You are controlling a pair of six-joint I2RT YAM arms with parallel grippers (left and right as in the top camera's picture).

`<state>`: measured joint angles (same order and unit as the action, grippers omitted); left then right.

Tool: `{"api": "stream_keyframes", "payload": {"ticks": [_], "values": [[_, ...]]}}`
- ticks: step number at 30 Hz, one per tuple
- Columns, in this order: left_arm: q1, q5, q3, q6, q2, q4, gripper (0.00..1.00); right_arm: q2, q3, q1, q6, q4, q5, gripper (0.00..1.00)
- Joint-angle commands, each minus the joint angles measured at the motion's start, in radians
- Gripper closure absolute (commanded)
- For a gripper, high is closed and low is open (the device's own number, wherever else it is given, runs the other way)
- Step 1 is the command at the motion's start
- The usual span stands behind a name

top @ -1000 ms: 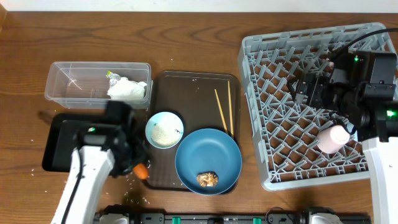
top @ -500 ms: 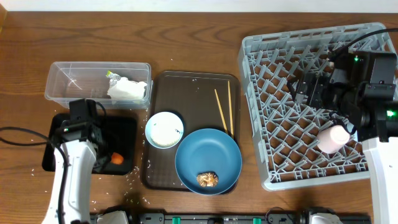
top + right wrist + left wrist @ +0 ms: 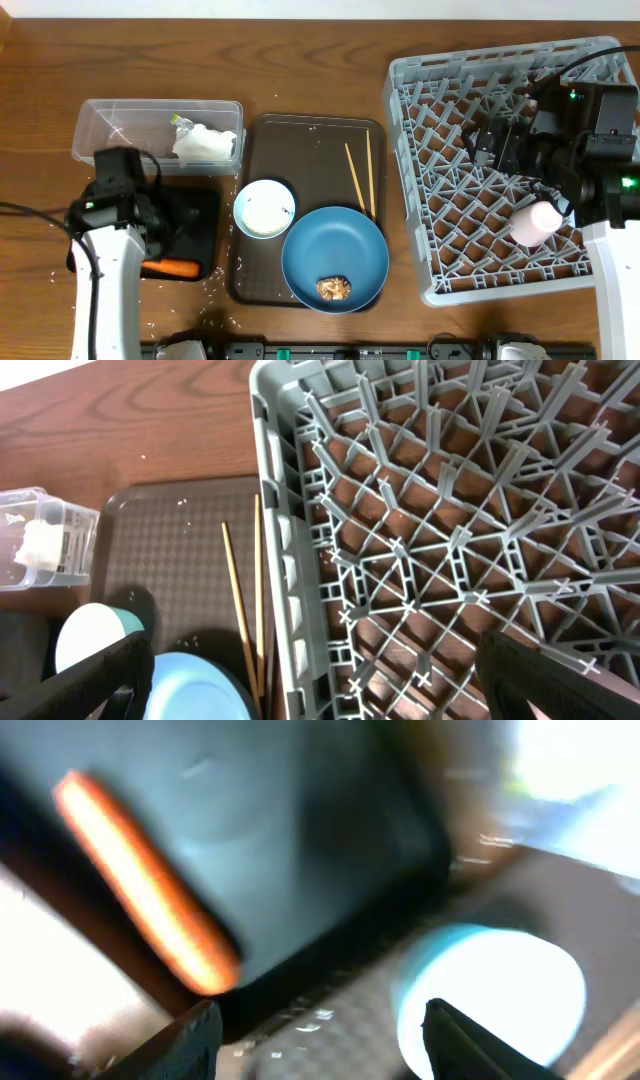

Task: Sort waste into correct bins and load items into the dishwasher rack
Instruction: 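Move the left gripper toward the large blue plate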

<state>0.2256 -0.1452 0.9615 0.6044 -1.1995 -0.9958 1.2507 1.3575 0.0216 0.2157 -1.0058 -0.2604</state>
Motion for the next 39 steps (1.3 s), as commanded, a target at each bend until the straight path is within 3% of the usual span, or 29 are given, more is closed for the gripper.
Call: {"api": "stream_keyframes", "payload": {"ticks": [1, 10, 14, 17, 24, 29, 33, 36, 39], "values": [[-0.096, -0.099, 0.074, -0.209, 0.046, -0.016, 0.36, -0.001, 0.002, -0.010, -0.013, 0.004, -0.004, 0.04], [-0.514, -0.105, 0.025, -0.251, 0.022, -0.100, 0.40, -0.001, 0.002, -0.010, -0.010, 0.004, -0.005, 0.04], [-0.678, -0.037, -0.034, -0.158, -0.026, -0.091, 0.40, -0.001, 0.002, -0.010, -0.005, 0.010, -0.005, 0.04], [-0.749, 0.027, -0.070, -0.104, -0.060, -0.045, 0.39, -0.001, 0.002, -0.010, -0.003, 0.008, -0.005, 0.04], [-0.794, 0.026, -0.152, -0.067, -0.173, 0.130, 0.40, -0.001, 0.002, -0.010, -0.003, 0.006, -0.005, 0.04], [-0.794, 0.023, -0.164, -0.064, -0.276, 0.182, 0.51, -0.001, 0.002, -0.010, -0.003, 0.003, -0.005, 0.04], [-0.794, 0.014, -0.164, -0.064, -0.315, 0.228, 0.71, -0.001, 0.002, -0.010, -0.003, 0.005, -0.005, 0.04], [-0.794, 0.014, -0.164, -0.064, -0.317, 0.243, 0.76, 0.000, 0.002, -0.010, -0.003, 0.004, -0.005, 0.04], [-0.794, 0.014, -0.164, -0.064, -0.317, 0.242, 0.93, 0.000, 0.002, -0.010, -0.003, 0.004, 0.001, 0.04]]}}
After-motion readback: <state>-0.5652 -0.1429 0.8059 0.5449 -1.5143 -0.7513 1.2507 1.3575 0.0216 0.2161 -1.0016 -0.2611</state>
